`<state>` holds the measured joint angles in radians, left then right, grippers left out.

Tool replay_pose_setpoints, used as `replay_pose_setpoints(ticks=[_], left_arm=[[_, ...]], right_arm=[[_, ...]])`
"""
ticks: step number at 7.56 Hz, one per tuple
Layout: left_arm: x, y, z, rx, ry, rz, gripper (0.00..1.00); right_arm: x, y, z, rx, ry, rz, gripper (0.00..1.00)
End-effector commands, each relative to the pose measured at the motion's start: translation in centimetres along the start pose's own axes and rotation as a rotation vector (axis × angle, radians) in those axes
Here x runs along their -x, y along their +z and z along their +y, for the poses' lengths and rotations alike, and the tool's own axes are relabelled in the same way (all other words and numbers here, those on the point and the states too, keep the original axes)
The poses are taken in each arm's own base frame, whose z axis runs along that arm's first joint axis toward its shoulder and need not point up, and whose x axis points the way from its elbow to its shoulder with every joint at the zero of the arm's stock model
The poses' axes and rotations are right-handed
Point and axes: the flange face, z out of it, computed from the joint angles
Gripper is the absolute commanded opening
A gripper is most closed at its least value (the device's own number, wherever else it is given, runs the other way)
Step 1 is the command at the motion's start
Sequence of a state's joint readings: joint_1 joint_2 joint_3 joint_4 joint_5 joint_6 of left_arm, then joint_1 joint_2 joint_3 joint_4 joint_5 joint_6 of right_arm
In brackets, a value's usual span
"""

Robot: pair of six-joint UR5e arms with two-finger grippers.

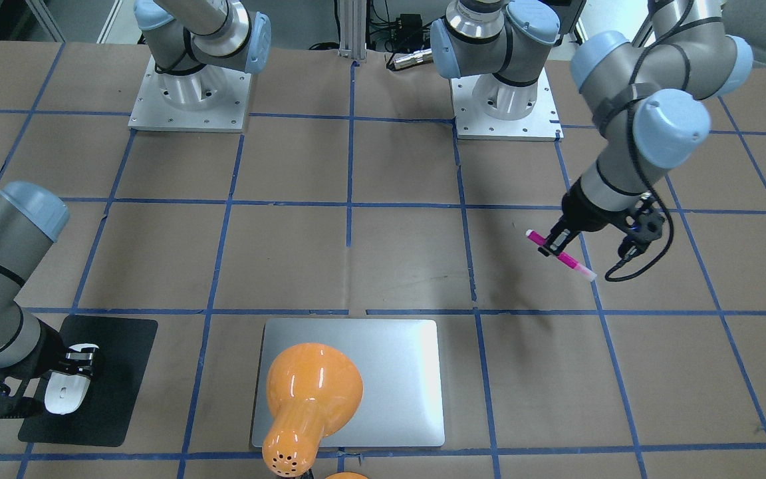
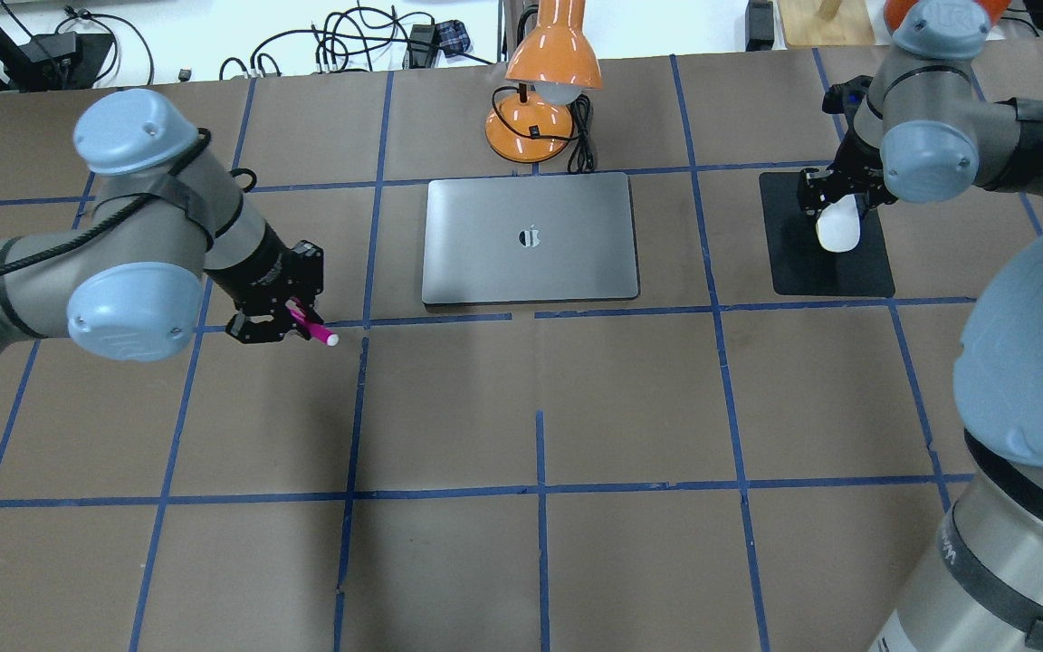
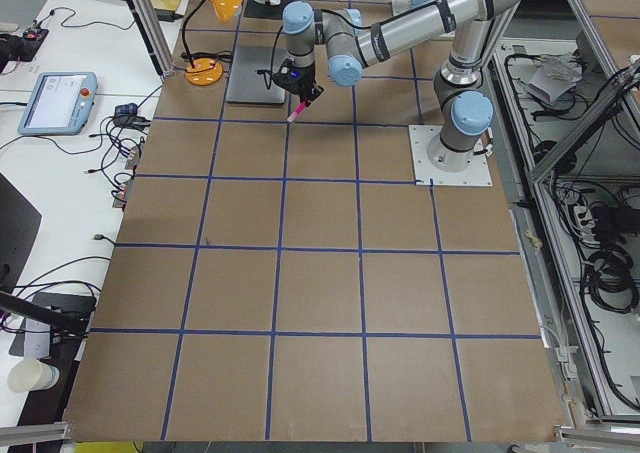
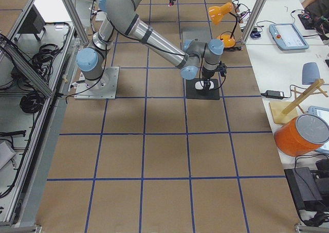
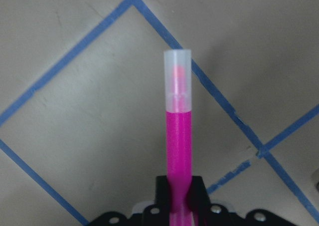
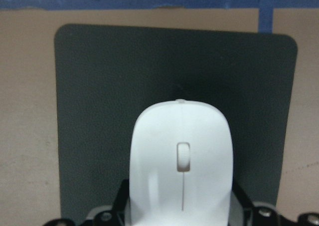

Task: Place pen and mouse around notebook

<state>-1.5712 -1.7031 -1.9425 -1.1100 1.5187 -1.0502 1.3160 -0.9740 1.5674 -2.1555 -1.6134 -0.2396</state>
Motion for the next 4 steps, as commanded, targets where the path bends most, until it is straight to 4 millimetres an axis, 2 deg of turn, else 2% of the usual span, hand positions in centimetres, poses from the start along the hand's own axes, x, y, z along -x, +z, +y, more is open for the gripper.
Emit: replay_pose_setpoints(ticks=[1, 2, 3, 4], left_arm=[[-4.1, 3.3, 9.6, -0.007, -0.135, 0.035, 0.00], [-5.7, 4.5, 11.8, -0.014, -0.224, 0.096, 0.00], [-6.1, 6.5, 14.7, -0.008, -0.275, 0.075, 0.00], [-6.3, 8.3, 17.3, -0.006, -0.307, 0.045, 0.00]], right_arm=[[0.3, 1.7, 1.1, 0.032, 0.006, -0.007, 0.65], [0.3, 1.3, 0.9, 0.019, 0.008, -0.009, 0.90], [0.2, 0.9, 0.7, 0.012, 0.016, -0.006, 1.00], [0.3, 0.1, 0.6, 0.002, 0.017, 0.000, 1.00]])
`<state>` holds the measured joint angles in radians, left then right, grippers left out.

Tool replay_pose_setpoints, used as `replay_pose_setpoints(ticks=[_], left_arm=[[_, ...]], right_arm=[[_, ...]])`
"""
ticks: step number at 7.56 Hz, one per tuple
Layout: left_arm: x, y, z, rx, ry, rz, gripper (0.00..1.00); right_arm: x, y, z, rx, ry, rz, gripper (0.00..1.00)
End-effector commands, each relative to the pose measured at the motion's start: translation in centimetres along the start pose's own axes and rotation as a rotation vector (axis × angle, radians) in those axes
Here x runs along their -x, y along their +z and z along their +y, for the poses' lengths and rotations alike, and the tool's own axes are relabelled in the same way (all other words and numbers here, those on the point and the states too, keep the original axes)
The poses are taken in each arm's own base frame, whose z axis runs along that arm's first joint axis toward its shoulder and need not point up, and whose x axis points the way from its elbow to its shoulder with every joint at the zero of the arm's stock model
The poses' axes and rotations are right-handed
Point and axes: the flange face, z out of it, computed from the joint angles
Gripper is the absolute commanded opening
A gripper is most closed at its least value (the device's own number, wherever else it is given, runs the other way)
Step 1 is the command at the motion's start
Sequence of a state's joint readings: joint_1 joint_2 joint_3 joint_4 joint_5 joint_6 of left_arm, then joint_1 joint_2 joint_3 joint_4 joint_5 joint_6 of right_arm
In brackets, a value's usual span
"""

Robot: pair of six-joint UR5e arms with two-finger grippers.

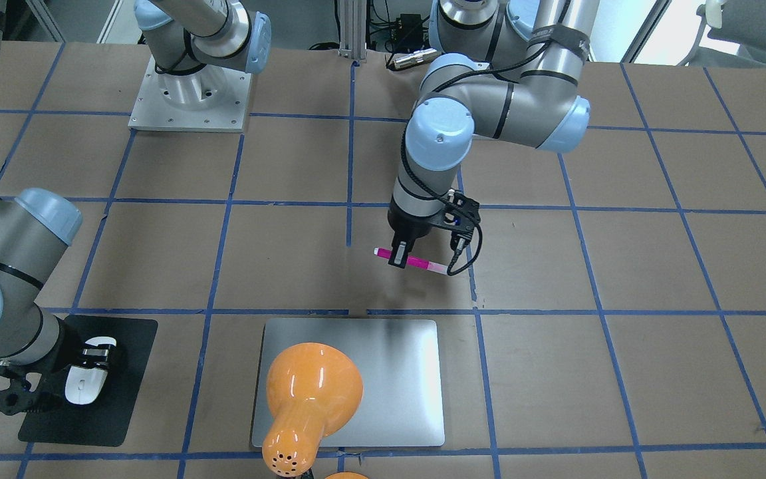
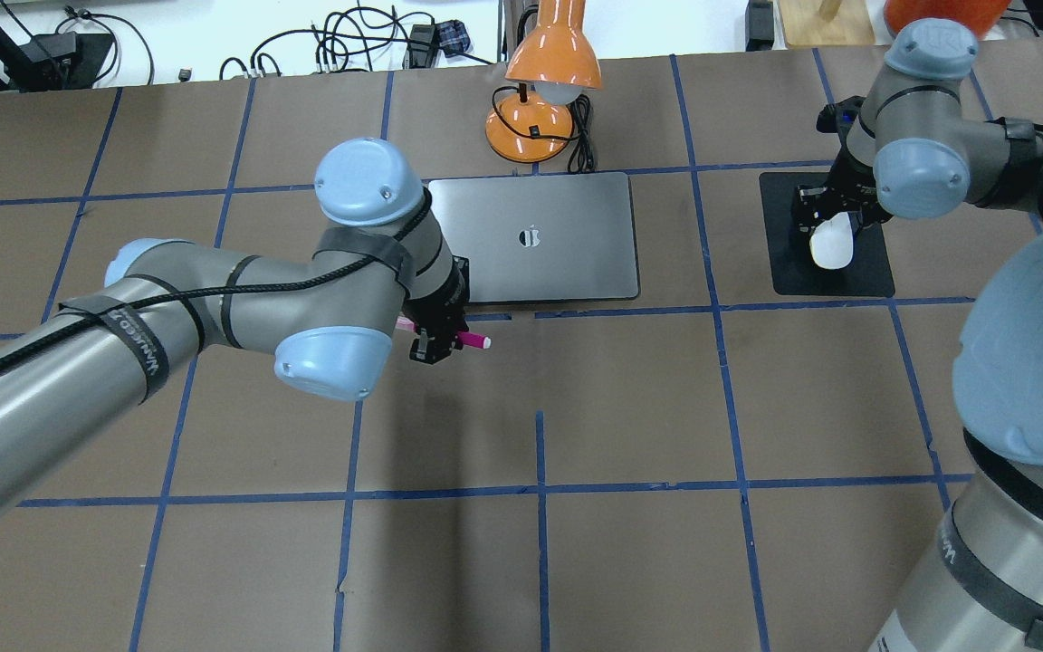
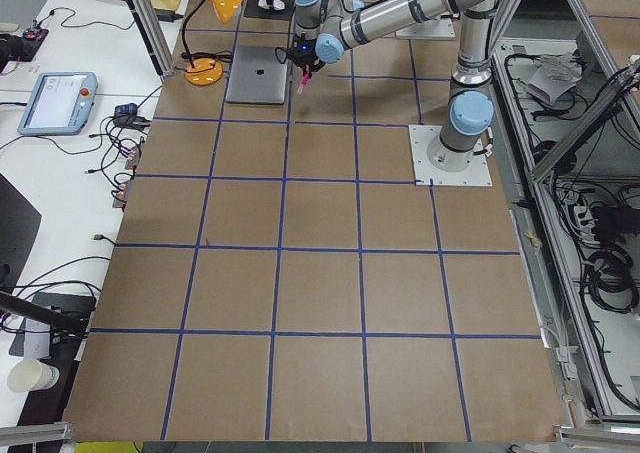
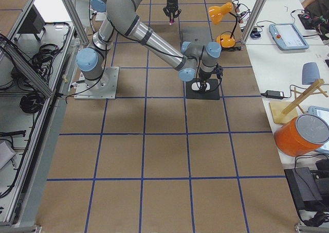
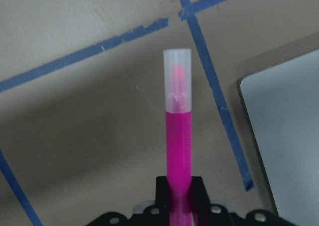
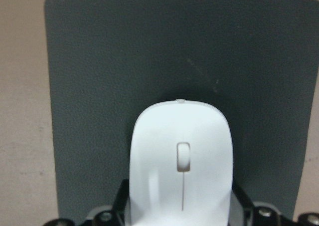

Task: Place pen and mouse around notebook

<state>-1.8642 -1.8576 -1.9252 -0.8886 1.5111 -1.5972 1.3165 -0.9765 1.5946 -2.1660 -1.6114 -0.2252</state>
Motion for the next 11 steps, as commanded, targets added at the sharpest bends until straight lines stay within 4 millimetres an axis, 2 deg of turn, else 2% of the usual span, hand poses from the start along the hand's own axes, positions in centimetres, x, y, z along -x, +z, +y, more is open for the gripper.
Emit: replay_pose_setpoints(ticks=[1, 2, 3, 4, 6, 7, 8, 9, 10, 11], left_arm=[[0.6, 4.1, 4.8, -0.003, -0.072, -0.048, 0.00], [-0.3, 4.2, 6.1, -0.003, -0.109, -0.040, 0.00], [-1.0, 4.9, 7.0, -0.004, -0.145, -0.044, 0.00], [-1.7, 5.1, 7.4, -0.001, -0.178, -0.036, 0.00], [-1.7, 6.7, 8.5, -0.004, -0.166, -0.055, 0.00], [-1.6, 7.2, 8.6, -0.006, -0.165, -0.062, 0.67], [-1.7, 6.9, 8.6, -0.003, -0.172, -0.057, 1.00], [-1.6, 5.8, 8.5, 0.000, -0.159, -0.045, 1.00], [-1.8, 4.5, 8.1, 0.002, -0.012, -0.033, 1.00], [-1.5, 2.5, 7.1, 0.005, 0.343, -0.048, 1.00]], right_arm=[[-0.2, -2.0, -0.5, -0.027, 0.003, 0.018, 1.00], [0.2, -3.9, -0.5, -0.034, -0.003, 0.023, 1.00], [1.5, -7.2, -0.1, -0.026, -0.024, 0.023, 1.00], [2.3, -9.5, 0.2, -0.012, -0.037, 0.020, 1.00], [2.6, -10.2, 0.7, 0.023, -0.041, 0.005, 1.00], [3.0, -11.6, 1.9, 0.066, -0.038, -0.010, 1.00], [3.4, -13.8, 2.9, 0.055, -0.013, -0.005, 1.00], [5.7, -17.3, 4.3, 0.009, -0.003, 0.017, 1.00], [9.0, -19.8, 5.5, -0.027, -0.016, 0.048, 1.00], [11.8, -21.7, 7.3, -0.029, -0.022, 0.062, 1.00]])
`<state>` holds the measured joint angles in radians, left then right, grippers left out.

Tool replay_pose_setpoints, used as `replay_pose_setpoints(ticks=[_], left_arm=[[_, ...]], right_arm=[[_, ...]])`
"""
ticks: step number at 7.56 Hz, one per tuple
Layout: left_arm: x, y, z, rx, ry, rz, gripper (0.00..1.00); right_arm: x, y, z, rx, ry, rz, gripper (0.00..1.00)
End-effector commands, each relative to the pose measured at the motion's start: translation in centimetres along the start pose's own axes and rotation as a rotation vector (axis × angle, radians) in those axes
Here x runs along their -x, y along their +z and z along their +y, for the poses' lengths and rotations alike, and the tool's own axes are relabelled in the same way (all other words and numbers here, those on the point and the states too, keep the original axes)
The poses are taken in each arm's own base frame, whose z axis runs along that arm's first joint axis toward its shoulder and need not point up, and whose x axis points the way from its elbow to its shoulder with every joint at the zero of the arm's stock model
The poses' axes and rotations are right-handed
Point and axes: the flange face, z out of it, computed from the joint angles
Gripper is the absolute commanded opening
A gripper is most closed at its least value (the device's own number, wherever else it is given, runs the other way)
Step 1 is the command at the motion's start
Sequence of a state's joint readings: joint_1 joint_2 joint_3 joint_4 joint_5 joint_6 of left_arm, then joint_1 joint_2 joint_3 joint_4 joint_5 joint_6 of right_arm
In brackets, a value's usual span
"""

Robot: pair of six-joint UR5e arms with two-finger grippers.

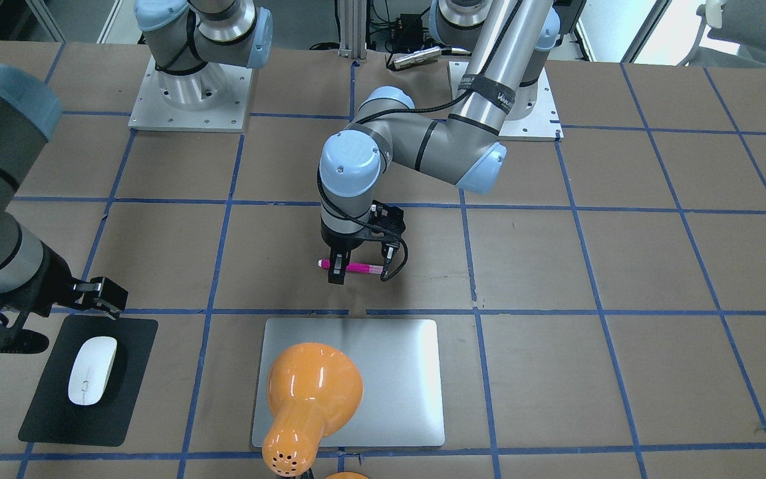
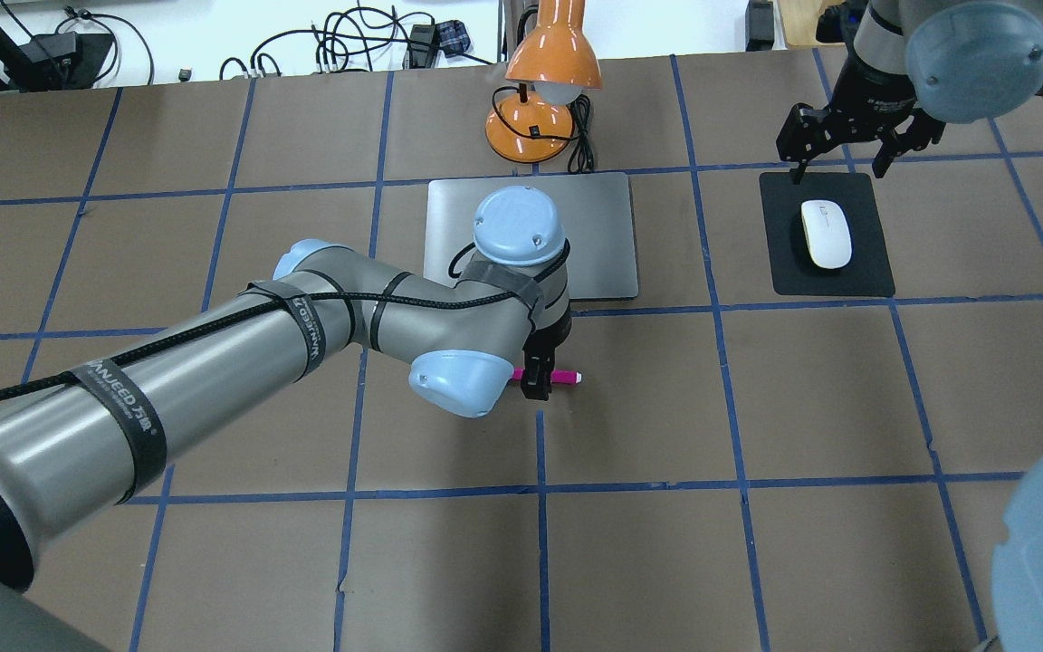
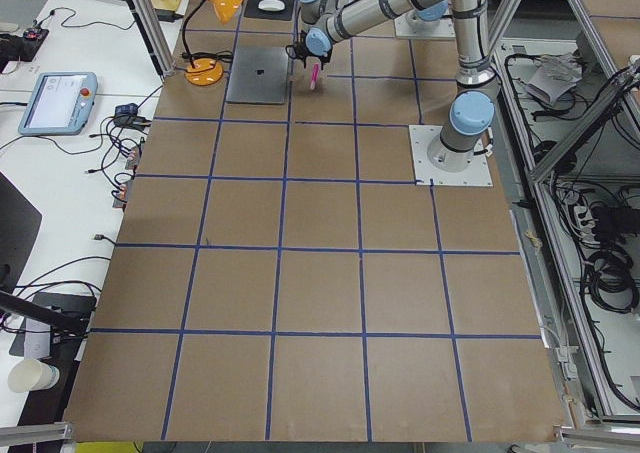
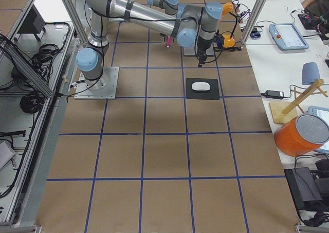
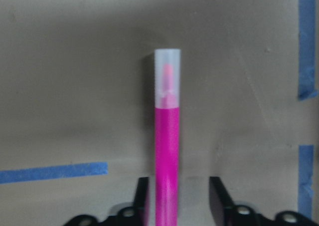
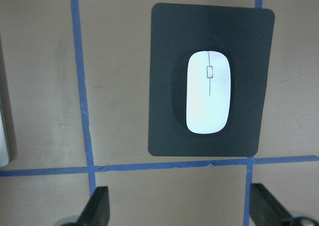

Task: Place pen and mouse around notebook

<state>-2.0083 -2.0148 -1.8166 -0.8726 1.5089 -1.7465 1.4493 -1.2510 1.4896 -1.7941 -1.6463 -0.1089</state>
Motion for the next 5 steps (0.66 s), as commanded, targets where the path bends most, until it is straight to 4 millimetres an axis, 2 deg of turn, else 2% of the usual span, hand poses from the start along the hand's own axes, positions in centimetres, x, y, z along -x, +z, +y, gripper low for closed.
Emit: replay_pose_setpoints(ticks=[1, 2, 3, 4, 5], left_arm=[[0.9, -5.1, -2.9, -0.002, 0.570, -0.062, 1.00], [2.2, -8.2, -4.0, 0.001, 0.754, -0.095, 1.00], [3.7, -12.0, -6.1, -0.037, 0.979, -0.131, 1.00], [4.4, -15.1, -9.2, -0.036, 1.094, -0.128, 1.00], [5.0, -18.4, -12.7, -0.055, 1.168, -0.091, 1.00]], right_arm=[[5.6, -5.7, 4.2, -0.035, 0.005, 0.020, 1.00], [8.9, -7.7, 6.4, -0.041, -0.007, 0.012, 1.00], [12.1, -9.2, 8.2, -0.066, -0.034, 0.011, 1.00], [12.2, -11.8, 10.3, -0.107, -0.043, 0.016, 1.00], [11.4, -13.8, 12.0, -0.095, -0.034, -0.014, 1.00]])
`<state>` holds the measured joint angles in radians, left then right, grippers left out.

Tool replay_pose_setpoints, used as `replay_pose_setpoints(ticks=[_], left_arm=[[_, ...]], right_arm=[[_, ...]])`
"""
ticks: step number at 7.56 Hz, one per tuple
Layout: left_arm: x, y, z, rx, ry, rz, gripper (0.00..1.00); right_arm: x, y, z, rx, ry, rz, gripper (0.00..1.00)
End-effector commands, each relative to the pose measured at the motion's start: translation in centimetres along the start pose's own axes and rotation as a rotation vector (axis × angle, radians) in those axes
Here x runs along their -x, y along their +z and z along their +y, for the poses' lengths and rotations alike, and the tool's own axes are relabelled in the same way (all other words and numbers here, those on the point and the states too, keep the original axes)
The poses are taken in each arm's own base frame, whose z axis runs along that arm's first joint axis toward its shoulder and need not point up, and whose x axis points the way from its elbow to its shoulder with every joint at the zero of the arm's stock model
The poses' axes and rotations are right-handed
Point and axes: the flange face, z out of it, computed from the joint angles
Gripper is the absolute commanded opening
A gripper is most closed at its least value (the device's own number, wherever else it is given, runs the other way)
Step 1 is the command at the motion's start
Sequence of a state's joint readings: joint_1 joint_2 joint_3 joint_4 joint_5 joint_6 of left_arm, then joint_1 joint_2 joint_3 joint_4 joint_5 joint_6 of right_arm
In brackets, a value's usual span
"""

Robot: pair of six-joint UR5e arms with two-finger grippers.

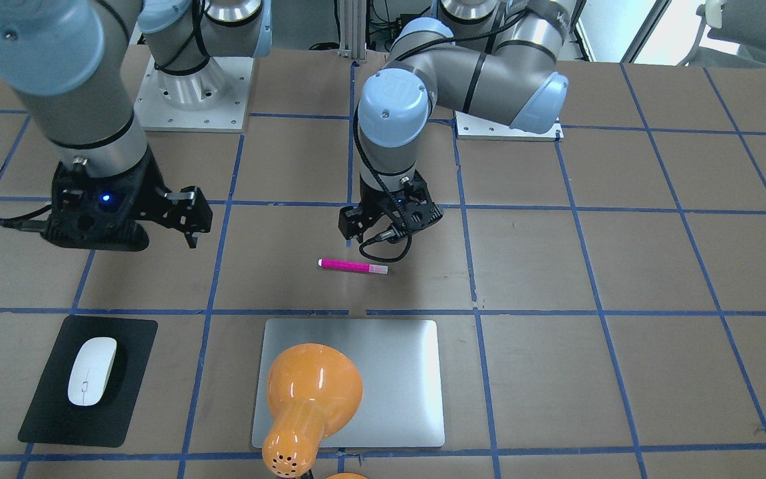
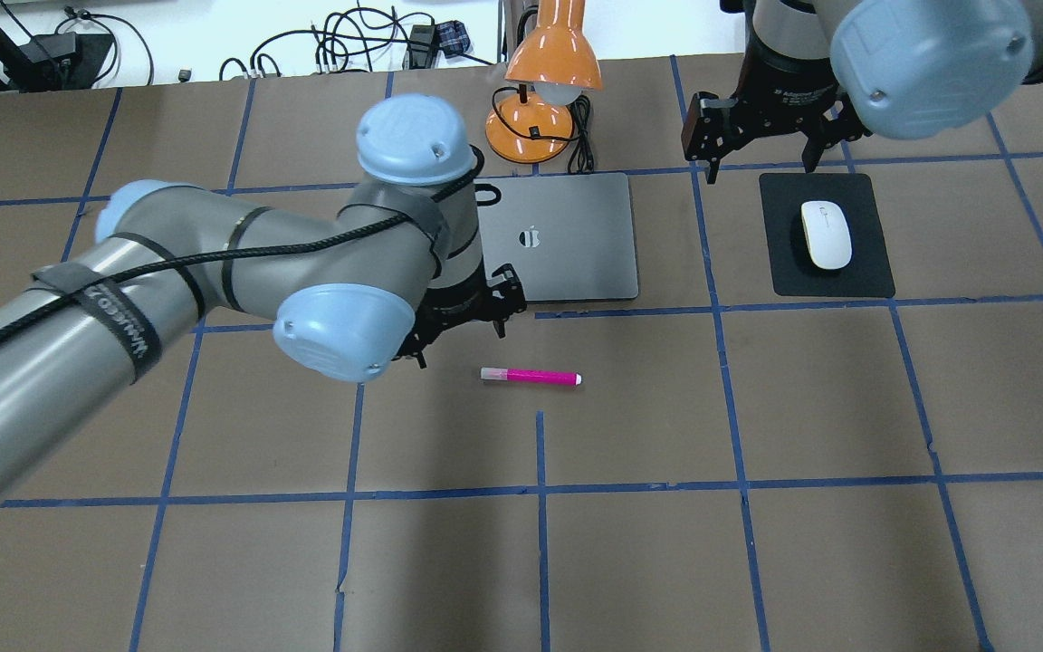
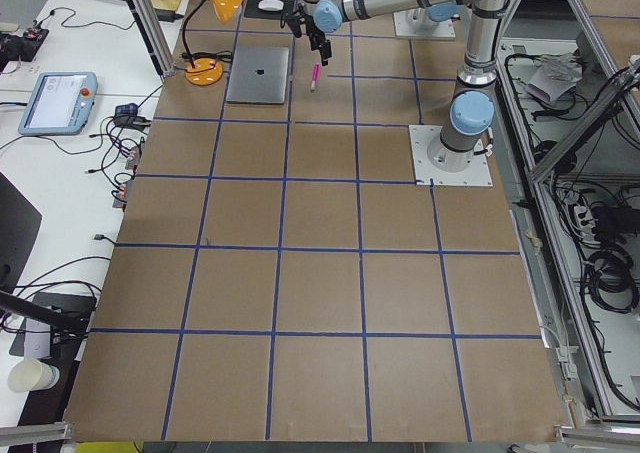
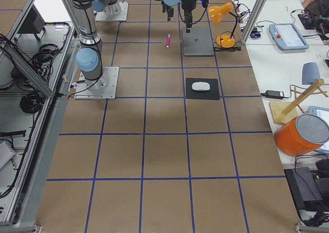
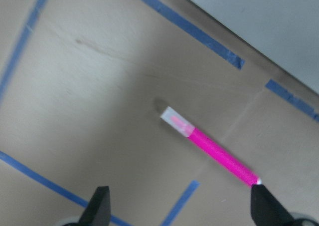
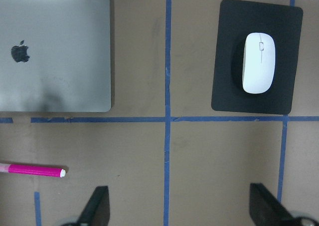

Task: Place pen and mouse around notebook

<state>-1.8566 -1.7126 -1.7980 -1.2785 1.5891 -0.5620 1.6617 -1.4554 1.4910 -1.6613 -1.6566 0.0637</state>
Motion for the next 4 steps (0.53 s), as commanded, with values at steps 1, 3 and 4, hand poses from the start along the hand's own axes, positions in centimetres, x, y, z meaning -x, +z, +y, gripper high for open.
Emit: replay_pose_setpoints(ticks=[1, 3, 4], left_arm=[[8.4, -6.5, -2.5, -0.079, 0.198, 0.031, 1.00], [12.9, -11.0, -5.4, -0.109, 0.175, 0.081, 1.00], [13.1, -13.9, -7.2, -0.117, 0.165, 0.078, 1.00]], right_arm=[[0.2, -2.7, 2.6, 0.004, 0.003, -0.047, 1.00], [0.6, -2.0, 2.4, 0.017, -0.010, -0.104, 1.00], [0.6, -1.3, 2.2, 0.031, -0.021, -0.100, 1.00]])
